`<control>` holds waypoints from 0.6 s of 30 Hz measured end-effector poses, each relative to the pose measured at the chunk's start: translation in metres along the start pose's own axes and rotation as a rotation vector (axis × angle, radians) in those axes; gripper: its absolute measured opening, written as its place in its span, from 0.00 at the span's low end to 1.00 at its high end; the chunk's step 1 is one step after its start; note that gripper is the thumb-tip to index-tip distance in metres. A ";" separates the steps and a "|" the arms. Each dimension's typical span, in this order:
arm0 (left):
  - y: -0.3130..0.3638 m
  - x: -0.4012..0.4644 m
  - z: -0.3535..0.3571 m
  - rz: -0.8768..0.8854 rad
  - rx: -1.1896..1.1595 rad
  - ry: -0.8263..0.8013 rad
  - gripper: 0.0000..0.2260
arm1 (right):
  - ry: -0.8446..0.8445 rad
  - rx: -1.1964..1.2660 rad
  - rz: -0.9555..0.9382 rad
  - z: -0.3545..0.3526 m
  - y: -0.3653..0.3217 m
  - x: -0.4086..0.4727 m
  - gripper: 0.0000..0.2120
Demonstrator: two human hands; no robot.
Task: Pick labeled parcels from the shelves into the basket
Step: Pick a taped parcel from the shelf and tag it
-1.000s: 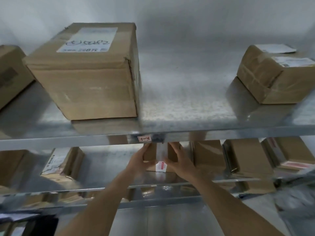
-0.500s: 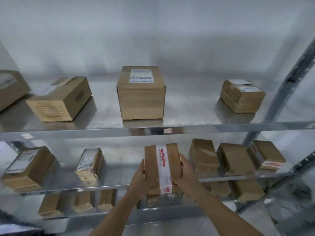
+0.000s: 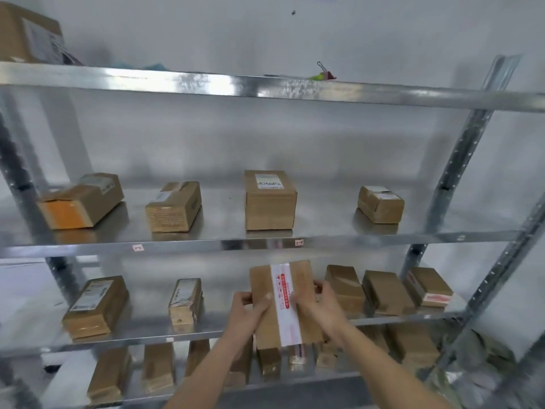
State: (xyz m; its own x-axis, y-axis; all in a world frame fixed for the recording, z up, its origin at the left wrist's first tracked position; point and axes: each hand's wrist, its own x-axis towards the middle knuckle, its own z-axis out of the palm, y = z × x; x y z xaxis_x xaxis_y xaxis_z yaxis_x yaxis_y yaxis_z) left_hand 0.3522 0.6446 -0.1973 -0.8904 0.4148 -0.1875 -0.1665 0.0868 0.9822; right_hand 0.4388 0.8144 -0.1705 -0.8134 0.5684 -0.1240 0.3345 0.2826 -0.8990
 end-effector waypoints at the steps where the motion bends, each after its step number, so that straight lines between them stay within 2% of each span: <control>1: 0.005 -0.004 -0.002 -0.005 -0.026 0.005 0.26 | 0.015 -0.014 -0.020 -0.002 -0.005 -0.006 0.44; 3: 0.017 -0.012 -0.005 -0.025 -0.088 -0.014 0.27 | 0.015 -0.027 -0.031 -0.007 -0.013 -0.015 0.46; 5: 0.026 -0.018 -0.007 -0.040 -0.122 -0.071 0.28 | -0.017 0.018 -0.046 -0.011 -0.022 -0.022 0.38; 7: 0.032 -0.023 -0.008 -0.038 -0.098 -0.108 0.29 | -0.024 0.067 -0.064 -0.013 -0.029 -0.025 0.35; 13: 0.041 -0.023 0.001 -0.053 -0.033 -0.016 0.28 | 0.051 0.052 0.031 -0.021 -0.037 -0.024 0.34; 16: 0.038 -0.019 0.005 -0.017 0.013 0.030 0.21 | 0.085 -0.008 0.019 -0.027 -0.032 -0.022 0.25; 18: 0.036 -0.016 0.005 0.010 0.033 0.029 0.21 | 0.061 -0.020 0.012 -0.031 -0.026 -0.019 0.25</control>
State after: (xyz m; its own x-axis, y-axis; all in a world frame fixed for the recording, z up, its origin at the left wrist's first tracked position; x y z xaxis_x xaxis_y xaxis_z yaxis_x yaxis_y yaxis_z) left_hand 0.3622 0.6452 -0.1593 -0.9039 0.3893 -0.1770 -0.1438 0.1131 0.9831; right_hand 0.4606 0.8200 -0.1319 -0.7791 0.6176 -0.1082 0.3536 0.2903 -0.8892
